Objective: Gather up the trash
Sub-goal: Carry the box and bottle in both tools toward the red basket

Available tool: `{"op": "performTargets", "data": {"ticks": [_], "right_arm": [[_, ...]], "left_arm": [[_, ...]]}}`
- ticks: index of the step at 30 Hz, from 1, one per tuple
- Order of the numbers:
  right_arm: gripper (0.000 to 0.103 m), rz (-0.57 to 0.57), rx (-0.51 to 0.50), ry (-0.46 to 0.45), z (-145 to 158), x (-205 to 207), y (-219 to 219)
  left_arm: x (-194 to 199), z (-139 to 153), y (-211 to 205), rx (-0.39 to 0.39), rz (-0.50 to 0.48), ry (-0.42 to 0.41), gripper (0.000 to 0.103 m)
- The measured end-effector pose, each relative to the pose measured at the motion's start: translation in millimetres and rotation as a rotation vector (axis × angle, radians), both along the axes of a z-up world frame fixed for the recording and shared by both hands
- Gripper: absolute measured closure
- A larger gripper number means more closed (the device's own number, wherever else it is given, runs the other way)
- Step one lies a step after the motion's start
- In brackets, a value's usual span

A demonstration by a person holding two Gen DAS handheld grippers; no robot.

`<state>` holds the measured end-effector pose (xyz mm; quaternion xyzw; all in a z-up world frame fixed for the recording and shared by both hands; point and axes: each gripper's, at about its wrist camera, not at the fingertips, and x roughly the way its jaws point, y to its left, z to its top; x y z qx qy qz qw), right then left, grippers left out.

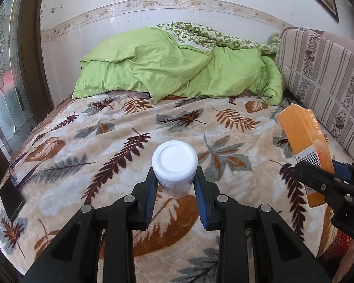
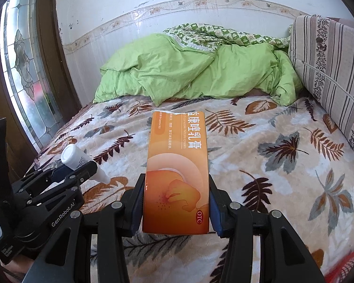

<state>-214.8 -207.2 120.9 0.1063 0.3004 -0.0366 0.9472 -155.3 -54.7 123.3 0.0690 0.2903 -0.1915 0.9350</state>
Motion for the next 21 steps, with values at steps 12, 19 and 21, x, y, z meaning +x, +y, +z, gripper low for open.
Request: {"op": "performTargets", "data": {"ticks": [12,19,21], "right_arm": [[0.053,-0.115,0.015,-0.042,32.9,-102.2,-44.9],[0.053,-0.269,0.008,-0.030,43.1,-177.0,-95.9],[0.053,-0.332,0.014,-0.022,41.4,-200.2,-112.0]], "left_arm": [[-68.3,35.7,-42.0,-0.036,-0.247,0.024,0.074],[-112.7,64.0,-83.0,-0.049,-0.430,0.016,0.074],[-125.3,70.1,-99.8,-0.054,-0.505,0.034,0.074]]}}
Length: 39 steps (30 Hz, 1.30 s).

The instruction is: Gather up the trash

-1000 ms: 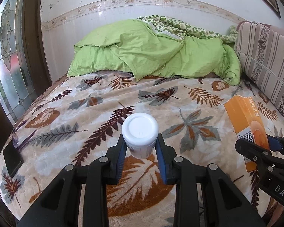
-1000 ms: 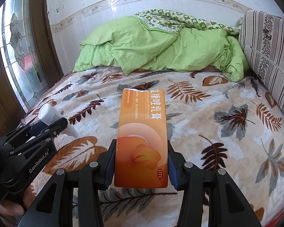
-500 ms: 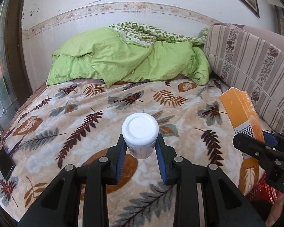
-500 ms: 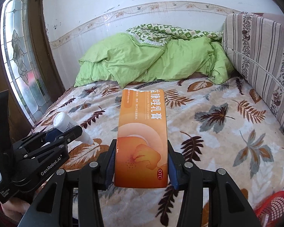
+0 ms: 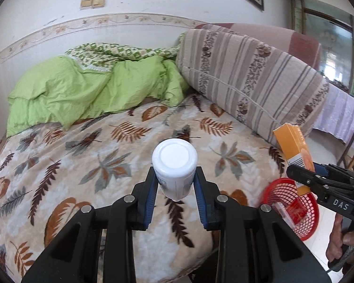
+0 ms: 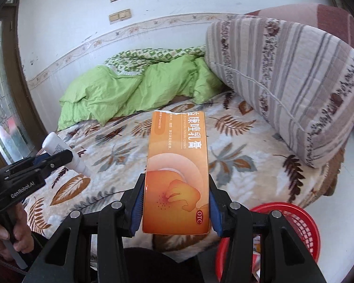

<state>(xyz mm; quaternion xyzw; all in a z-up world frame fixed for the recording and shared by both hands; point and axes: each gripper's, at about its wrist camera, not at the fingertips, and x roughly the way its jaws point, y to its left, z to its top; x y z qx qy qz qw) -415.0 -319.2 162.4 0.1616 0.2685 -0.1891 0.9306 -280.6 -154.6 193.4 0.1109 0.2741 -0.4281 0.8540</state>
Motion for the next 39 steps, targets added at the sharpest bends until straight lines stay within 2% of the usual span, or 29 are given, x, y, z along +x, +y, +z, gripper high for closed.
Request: {"op": "performTargets", "data": {"ticks": [5,10,19,22,26,30,31,33,37,39], "right_arm": [[0.053,-0.131,0.041,0.030,-10.6,-47.1,-34.5],[0.053,-0.224,0.096,0.056,-22.8,-89.9,-64.4],[0.053,-0.333,0.180,0.090,-54.2,-128.3,-98.6],[0.053,-0.352,0.206,0.125,-67.0,-130.1,-105.5],[0.053,-0.391,0.200,0.143,-68.8,-138.6,-108.0],[0.041,-0.406,0.140,0.145,-52.3,-135.6,-99.4],[0.037,-0.421,0.111,0.150,-44.9,-132.9,-94.7],[0.027,-0.448,0.049,0.162,-30.7,-124.7,-83.0],[0.008,-0.548,-0.073,0.197,-9.1,-102.8,-47.6],[0.001,-0.610,-0.115,0.227,-5.4,-91.3,-27.5]], "left_arm": [[-30.3,1.4,-45.9,-0.002,-0.172,0.074,0.074],[-61.2,-12.4,-97.0,0.033,-0.327,0.163,0.074],[-106.5,-49.8,-164.8,0.133,-0.490,0.262,0.074],[-113.8,-60.9,-176.5,0.158,-0.503,0.279,0.070],[-112.6,-60.5,-172.2,0.156,-0.499,0.269,0.046],[-102.4,-45.8,-155.9,0.124,-0.452,0.228,0.040],[-99.5,-40.1,-147.2,0.114,-0.429,0.203,0.036],[-92.1,-29.6,-132.1,0.096,-0.383,0.162,0.022],[-76.9,-7.5,-90.3,0.064,-0.288,0.071,0.013],[-69.4,-0.4,-66.3,0.061,-0.234,0.022,0.004]]}}
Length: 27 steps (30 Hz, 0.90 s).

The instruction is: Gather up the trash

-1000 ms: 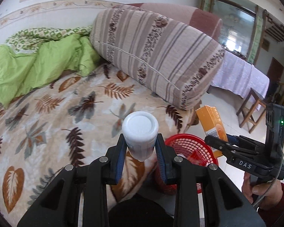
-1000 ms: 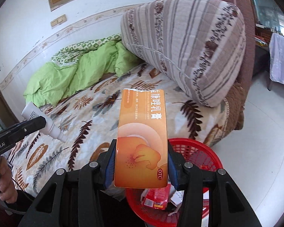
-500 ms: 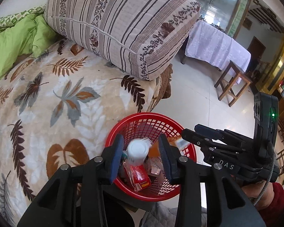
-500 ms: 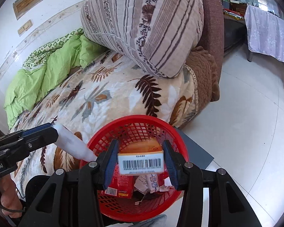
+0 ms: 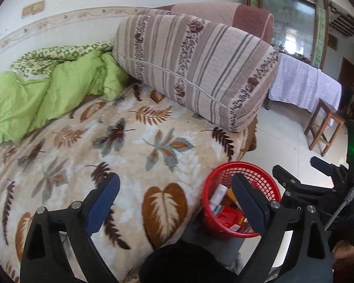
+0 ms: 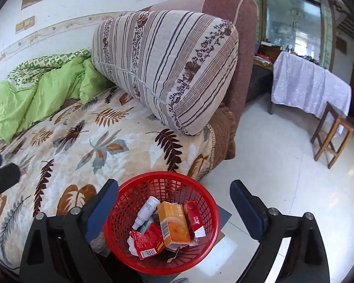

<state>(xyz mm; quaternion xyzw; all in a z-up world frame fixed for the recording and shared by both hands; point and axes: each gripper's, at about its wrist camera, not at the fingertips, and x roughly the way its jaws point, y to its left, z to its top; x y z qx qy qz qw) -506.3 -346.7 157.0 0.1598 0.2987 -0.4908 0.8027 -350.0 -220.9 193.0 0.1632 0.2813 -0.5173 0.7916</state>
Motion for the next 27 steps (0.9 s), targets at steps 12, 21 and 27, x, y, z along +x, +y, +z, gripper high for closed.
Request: {"op": "performTargets", "data": {"ticks": [12,21,27], "right_arm": [[0.001,0.113,-0.060,0.096,-17.3,44.2,80.0],[0.001,0.131,-0.100,0.125,-14.4,53.7,96.5],[0.001,0.135,-0.094,0.126,-15.4,54.0,97.7]], "left_arm": [[24.7,-21.8,104.7,0.035,0.255,-0.152,0.000],[34.3,-34.3,119.7,0.079,0.339,-0.174,0.000],[40.7,-41.5,120.3,0.081,0.338,-0.118,0.000]]}}
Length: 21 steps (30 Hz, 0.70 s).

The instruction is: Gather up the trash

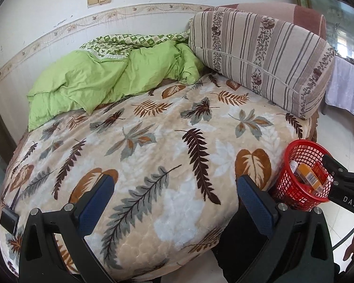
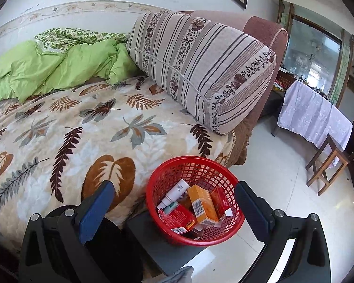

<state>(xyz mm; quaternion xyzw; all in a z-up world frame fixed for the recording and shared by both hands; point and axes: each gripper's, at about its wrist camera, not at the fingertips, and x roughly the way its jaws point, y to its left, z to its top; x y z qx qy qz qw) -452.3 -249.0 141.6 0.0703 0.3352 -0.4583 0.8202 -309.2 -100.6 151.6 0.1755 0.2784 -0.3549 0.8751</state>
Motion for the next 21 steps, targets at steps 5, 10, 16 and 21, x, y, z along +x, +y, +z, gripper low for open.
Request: {"op": "performTargets", "data": {"ticks": [5,10,16,21], "right_arm": [[0.001,0.005,0.008,0.003,-1.6,-0.4,-0.8],[0.001,0.007,0.020,-0.002,-2.3,-1.4,-3.0],[0.001,0.006,0.023,-0.002,-2.2,-1.6,-2.8],[0.001,0.006,0.030,-0.002,-3.0,-1.5,-2.8]], "left_arm": [[-1.2,-2.0,-1.5,-0.001,-0.002,0.011,0.000],[-1.6,-2.4,-2.0,0.000,-0.006,0.012,0.000],[-2.1,-2.9,0.6,-0.007,-0.003,0.006,0.000],[-2.7,-2.9,0.9,-0.006,-0.003,0.002,0.000]]}}
